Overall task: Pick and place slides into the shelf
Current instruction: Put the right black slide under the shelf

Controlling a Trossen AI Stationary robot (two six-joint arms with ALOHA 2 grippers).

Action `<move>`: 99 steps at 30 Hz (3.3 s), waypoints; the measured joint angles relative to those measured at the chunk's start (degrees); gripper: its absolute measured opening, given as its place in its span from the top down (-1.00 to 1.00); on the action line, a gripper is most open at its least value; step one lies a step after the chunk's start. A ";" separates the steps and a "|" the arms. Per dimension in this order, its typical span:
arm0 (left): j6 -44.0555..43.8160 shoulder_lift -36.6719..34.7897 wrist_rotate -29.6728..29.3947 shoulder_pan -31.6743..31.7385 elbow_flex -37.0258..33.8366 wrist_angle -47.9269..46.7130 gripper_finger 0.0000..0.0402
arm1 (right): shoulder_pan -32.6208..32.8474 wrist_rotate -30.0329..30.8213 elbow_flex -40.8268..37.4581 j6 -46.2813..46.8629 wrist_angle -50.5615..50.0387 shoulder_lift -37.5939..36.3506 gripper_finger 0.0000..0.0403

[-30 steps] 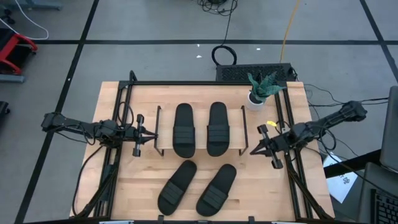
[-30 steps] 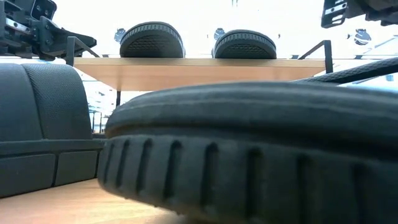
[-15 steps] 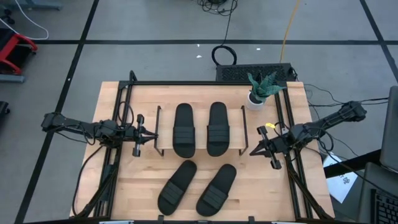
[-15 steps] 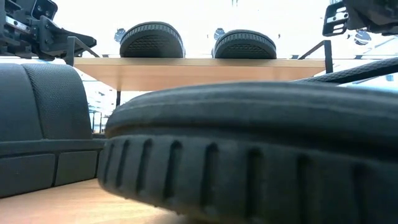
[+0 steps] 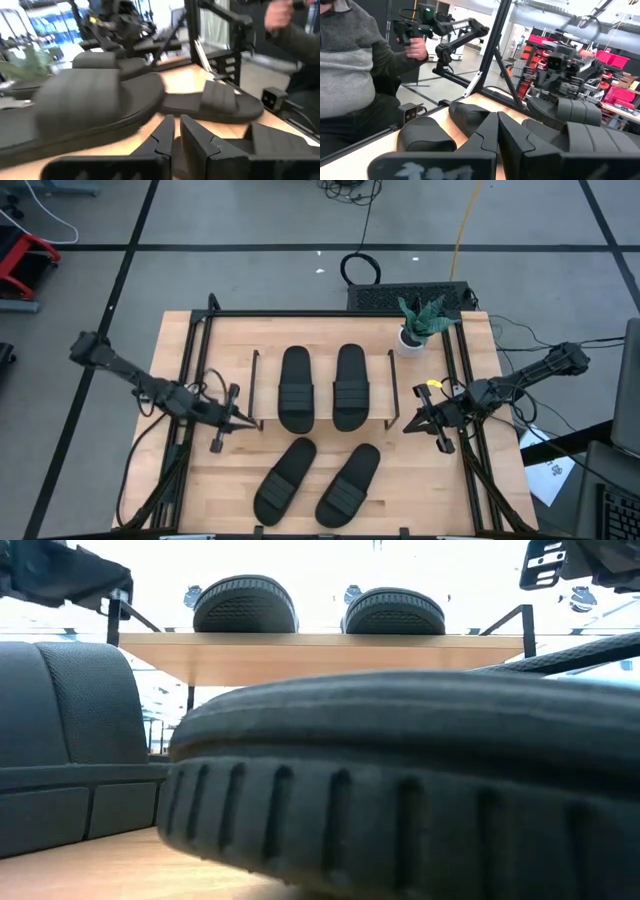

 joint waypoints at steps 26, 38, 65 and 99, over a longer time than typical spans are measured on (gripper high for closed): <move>10.98 66.96 -19.11 -11.46 49.22 -3.18 0.83 | 0.00 0.13 0.02 0.67 3.61 -0.04 1.00; 1.17 82.84 -12.10 -11.45 77.36 -28.75 0.29 | 0.00 -0.17 0.02 4.50 3.66 0.00 1.00; 4.12 89.69 -16.79 -9.51 81.92 -31.00 -0.82 | 0.00 -3.13 0.04 6.25 2.92 0.00 1.00; 9.78 93.56 -18.74 -4.25 82.49 -28.82 -0.82 | 0.00 -2.91 0.06 7.13 3.17 0.61 1.00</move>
